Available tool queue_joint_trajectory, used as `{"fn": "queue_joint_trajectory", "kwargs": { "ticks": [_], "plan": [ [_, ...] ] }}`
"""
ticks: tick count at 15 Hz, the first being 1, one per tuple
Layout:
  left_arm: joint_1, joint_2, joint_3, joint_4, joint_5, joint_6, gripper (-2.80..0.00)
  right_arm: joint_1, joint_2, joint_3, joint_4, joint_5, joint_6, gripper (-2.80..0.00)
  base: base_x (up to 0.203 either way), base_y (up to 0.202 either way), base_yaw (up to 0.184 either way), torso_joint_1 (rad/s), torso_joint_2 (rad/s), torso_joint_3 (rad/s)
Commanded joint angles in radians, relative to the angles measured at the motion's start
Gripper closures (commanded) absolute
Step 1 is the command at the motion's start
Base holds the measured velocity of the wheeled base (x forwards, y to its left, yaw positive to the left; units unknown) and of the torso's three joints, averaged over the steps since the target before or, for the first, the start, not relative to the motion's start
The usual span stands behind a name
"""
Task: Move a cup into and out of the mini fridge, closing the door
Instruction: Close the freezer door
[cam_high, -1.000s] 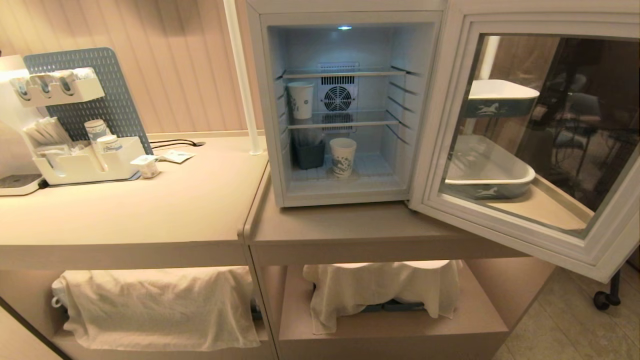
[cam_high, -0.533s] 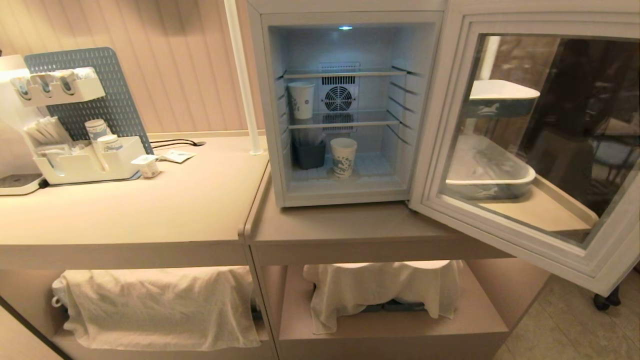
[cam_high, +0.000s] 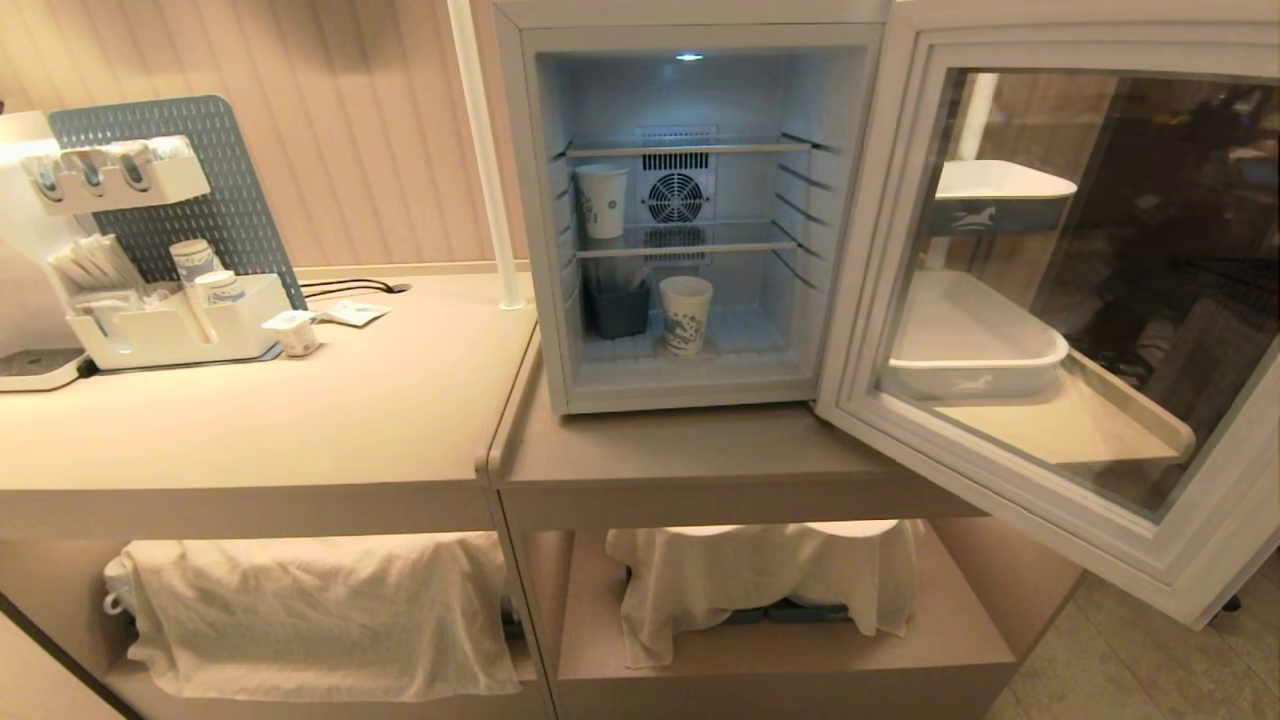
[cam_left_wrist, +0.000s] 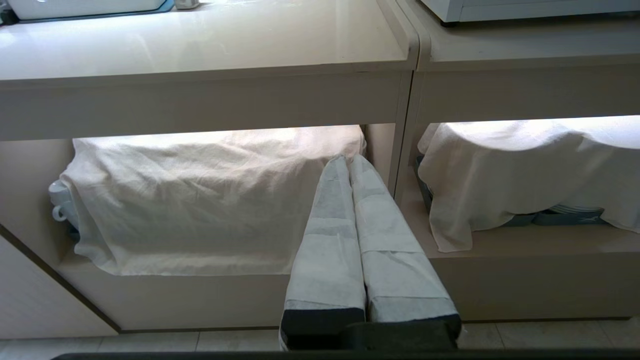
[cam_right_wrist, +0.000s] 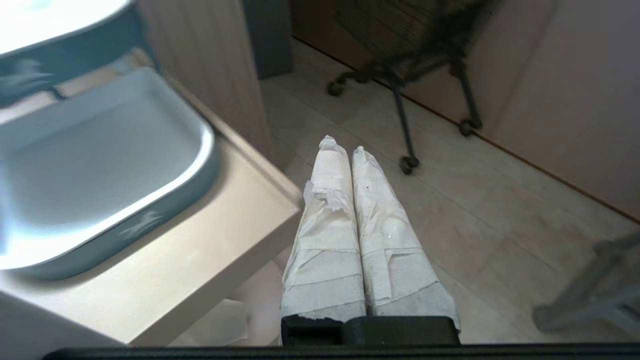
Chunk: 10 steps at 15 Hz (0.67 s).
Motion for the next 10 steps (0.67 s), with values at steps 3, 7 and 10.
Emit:
{"fn": "queue_joint_trajectory", "kwargs": {
  "ticks": [3,7,10],
  "plan": [
    [0.0,0.001,0.002,0.0,0.0,0.001,0.0,0.043,-0.054,0.032,0.012,0.0,-0.002,0.0,0.0,0.0,0.0,0.0,0.0,0.0],
    [0.0,0.0,0.002,0.0,0.0,0.001,0.0,0.091,-0.09,0.037,0.037,0.001,-0.001,0.0,0.0,0.0,0.0,0.0,0.0,0.0],
    [0.0,0.0,0.002,0.0,0.0,0.001,0.0,0.128,-0.112,0.037,0.041,0.001,-0.001,0.0,0.0,0.0,0.0,0.0,0.0,0.0]
  ]
}}
